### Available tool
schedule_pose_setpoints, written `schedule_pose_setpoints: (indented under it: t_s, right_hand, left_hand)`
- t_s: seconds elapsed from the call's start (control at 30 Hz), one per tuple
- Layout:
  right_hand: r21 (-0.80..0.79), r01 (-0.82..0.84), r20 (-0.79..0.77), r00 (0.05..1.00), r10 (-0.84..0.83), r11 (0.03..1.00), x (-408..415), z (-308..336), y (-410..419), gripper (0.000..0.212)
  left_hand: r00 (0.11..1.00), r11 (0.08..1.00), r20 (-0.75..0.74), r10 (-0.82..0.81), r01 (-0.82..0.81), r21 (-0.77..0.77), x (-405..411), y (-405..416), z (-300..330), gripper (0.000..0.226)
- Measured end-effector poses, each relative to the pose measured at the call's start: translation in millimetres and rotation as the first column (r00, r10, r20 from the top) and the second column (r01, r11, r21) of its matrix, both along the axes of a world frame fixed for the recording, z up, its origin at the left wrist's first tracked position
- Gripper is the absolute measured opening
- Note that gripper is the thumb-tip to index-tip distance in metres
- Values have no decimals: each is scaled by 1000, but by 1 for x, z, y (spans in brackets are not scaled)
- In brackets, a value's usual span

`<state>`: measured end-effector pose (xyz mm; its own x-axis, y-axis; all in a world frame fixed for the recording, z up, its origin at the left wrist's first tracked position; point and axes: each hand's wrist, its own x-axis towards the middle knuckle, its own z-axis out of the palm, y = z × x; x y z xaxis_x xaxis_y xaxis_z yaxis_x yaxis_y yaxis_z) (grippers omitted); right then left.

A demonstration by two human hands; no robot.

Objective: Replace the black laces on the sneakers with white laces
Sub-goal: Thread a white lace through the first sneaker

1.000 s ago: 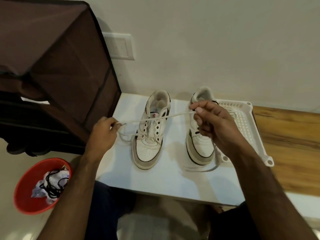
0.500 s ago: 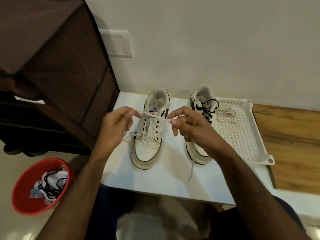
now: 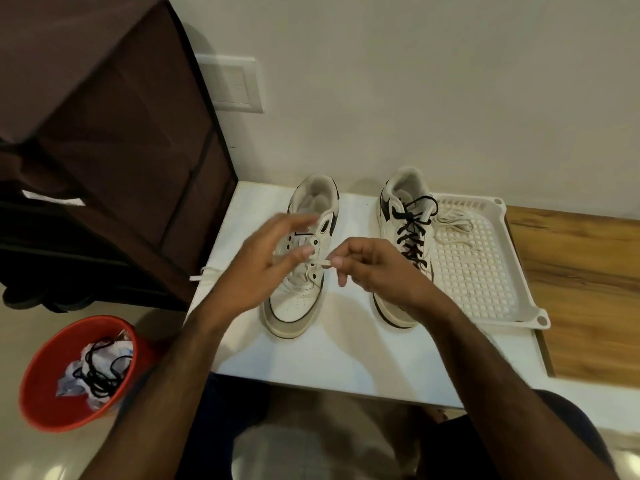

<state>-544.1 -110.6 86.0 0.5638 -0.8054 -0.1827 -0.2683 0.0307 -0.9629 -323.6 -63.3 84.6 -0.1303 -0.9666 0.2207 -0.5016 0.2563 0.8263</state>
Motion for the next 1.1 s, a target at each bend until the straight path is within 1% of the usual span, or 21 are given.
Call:
schedule_pose_setpoints:
  t_s: [0.03, 0.07, 0.1, 0.13, 0.2, 0.27, 0.3, 0.33, 0.4, 0.47, 0.5, 0.53, 0.6, 0.63, 0.67, 0.7, 0.77, 0.83, 0.97, 1.03, 1.1]
  right_hand:
    - [14, -17, 44, 999, 16, 1000, 3, 1, 1, 14]
    - [18, -29, 73, 997, 28, 999, 4, 1, 1, 16]
    - [11, -38, 76, 996, 37, 999, 4, 1, 1, 17]
    - [-2, -42, 58, 997, 42, 999, 3, 0, 0, 17]
    - [-17, -20, 13, 1000, 21, 1000, -2, -1, -2, 14]
    - [-32, 55, -30, 998, -56, 998, -9, -2, -6, 11]
    - [-46, 91, -44, 995, -93, 995, -13, -2, -7, 10]
    - [-60, 115, -48, 992, -118, 992, -16, -1, -8, 11]
    - [-68, 119, -40, 992, -122, 991, -18, -2, -9, 17]
    - [-28, 81, -38, 996, -82, 996, -13, -2, -7, 23]
    - [-3, 59, -39, 997, -59, 998, -10, -3, -6, 24]
    - [15, 44, -41, 998, -44, 999, -5, -5, -4, 21]
    - [11, 56, -62, 997, -55, 998, 3, -8, 0, 6]
    - [-11, 74, -79, 994, -74, 997, 7, -8, 1, 3]
    - [-46, 92, -94, 991, -95, 995, 10, -8, 3, 7]
    - [-84, 105, -103, 988, -114, 991, 13, -9, 4, 10]
    - [-136, 147, -93, 983, -161, 980, 16, -9, 5, 16]
    - [-144, 182, -58, 980, -192, 973, 19, -9, 6, 18]
    - [-90, 195, 1, 981, -196, 977, 22, -7, 3, 14]
    - [-96, 234, -27, 971, -237, 968, 18, -10, -1, 13]
    - [-116, 272, -116, 952, -285, 955, 14, -19, -5, 8]
  left_hand:
    - [997, 991, -44, -67, 71, 115, -8, 1, 0, 33]
    - [994, 976, -73, -85, 98, 195, -14, 2, -4, 26]
    - [996, 971, -64, -69, 82, 227, -15, 1, -8, 15]
    - [998, 973, -57, -42, 54, 225, -13, 0, -11, 6]
    - [995, 979, -81, 58, -41, 199, -2, -2, -12, 14]
    - [967, 971, -134, 216, -199, 134, 14, -5, -8, 18]
    - [948, 954, -118, 296, -286, 90, 23, -5, -8, 19]
    - [932, 934, -71, 356, -352, 56, 31, -4, -11, 20]
    - [914, 914, 39, 403, -405, 39, 40, -3, -19, 17]
    - [926, 931, 97, 364, -365, -7, 38, -3, -24, 5]
    - [941, 949, 118, 316, -313, -43, 33, -4, -23, 11]
    - [963, 971, 133, 237, -229, -70, 25, -5, -22, 25]
    - [981, 992, 178, 83, -64, -106, 8, -7, -16, 48]
    - [978, 993, 209, 23, 1, -115, -1, -7, -14, 53]
    - [974, 992, 227, -28, 55, -112, -9, -6, -13, 54]
    - [974, 992, 212, -77, 95, -80, -14, -5, -16, 51]
    - [987, 992, 100, -124, 121, 35, -18, -2, -17, 45]
    - [996, 993, 34, -77, 73, 92, -14, -2, -16, 38]
    - [992, 992, -55, 113, -109, 65, 3, -6, -14, 11]
    - [966, 965, -24, 258, -256, 61, 17, -9, -16, 7]
    - [932, 929, 66, 357, -362, 78, 30, -9, -22, 7]
